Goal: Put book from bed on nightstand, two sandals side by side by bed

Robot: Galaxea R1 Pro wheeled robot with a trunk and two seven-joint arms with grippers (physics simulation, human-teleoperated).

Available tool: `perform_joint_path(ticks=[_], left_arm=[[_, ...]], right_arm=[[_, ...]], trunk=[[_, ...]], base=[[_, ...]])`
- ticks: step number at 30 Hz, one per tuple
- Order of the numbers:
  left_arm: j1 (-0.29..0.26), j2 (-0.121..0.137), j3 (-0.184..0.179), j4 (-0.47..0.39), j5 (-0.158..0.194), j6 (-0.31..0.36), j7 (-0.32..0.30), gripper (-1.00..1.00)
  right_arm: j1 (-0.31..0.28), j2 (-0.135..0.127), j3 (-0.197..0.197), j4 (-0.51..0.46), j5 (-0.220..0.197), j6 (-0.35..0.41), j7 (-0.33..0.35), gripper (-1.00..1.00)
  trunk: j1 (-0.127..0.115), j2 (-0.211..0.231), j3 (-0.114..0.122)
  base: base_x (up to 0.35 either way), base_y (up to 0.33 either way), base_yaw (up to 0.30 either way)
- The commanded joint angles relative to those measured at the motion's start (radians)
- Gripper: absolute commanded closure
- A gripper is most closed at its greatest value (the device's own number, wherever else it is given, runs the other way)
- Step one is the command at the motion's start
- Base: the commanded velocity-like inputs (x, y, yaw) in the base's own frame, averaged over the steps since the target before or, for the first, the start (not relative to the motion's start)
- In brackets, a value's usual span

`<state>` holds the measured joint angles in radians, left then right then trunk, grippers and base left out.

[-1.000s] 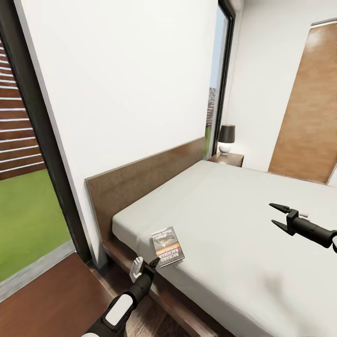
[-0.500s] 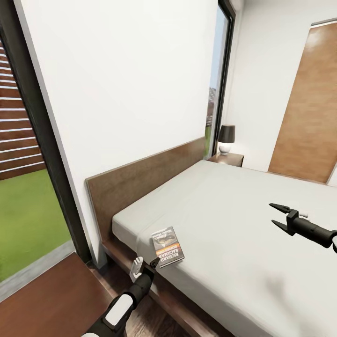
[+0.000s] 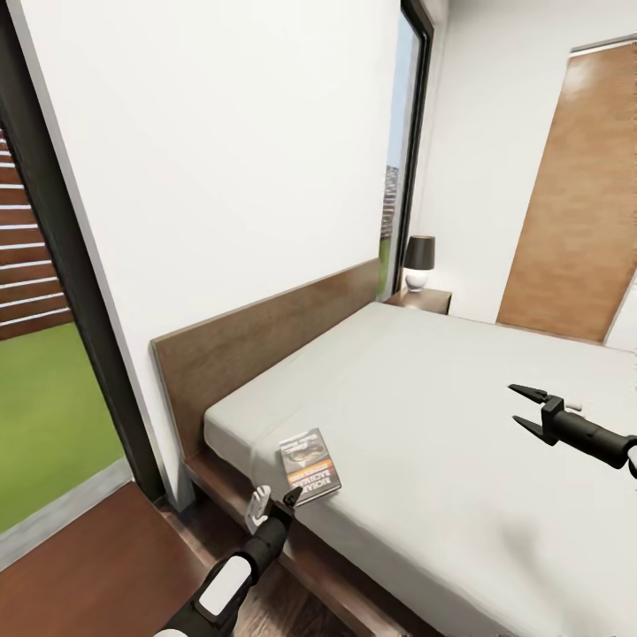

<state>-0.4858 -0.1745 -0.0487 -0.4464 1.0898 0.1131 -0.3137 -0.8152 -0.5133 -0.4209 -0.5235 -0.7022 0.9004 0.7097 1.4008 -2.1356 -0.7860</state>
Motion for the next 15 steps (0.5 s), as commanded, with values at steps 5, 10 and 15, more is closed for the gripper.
perform_joint_path(ticks=[5,10,15], left_arm=[[0.0,0.0,0.0,0.0,0.009,0.005,-0.002,-1.0],[0.0,0.0,0.0,0.0,0.009,0.004,-0.002,-1.0],[0.0,0.0,0.0,0.0,0.01,0.004,-0.002,-1.0]], right_arm=[[-0.001,0.001,-0.003,0.0,0.003,0.005,0.003,-1.0],[-0.001,0.001,-0.003,0.0,0.003,0.005,0.002,-1.0],[-0.001,0.0,-0.003,0.0,0.003,0.005,0.002,-1.0]], trunk=[[0.0,0.0,-0.001],[0.0,0.0,-0.001],[0.0,0.0,-0.001]], base=[[0.0,0.0,-0.046],[0.0,0.0,-0.014],[0.0,0.0,-0.005]])
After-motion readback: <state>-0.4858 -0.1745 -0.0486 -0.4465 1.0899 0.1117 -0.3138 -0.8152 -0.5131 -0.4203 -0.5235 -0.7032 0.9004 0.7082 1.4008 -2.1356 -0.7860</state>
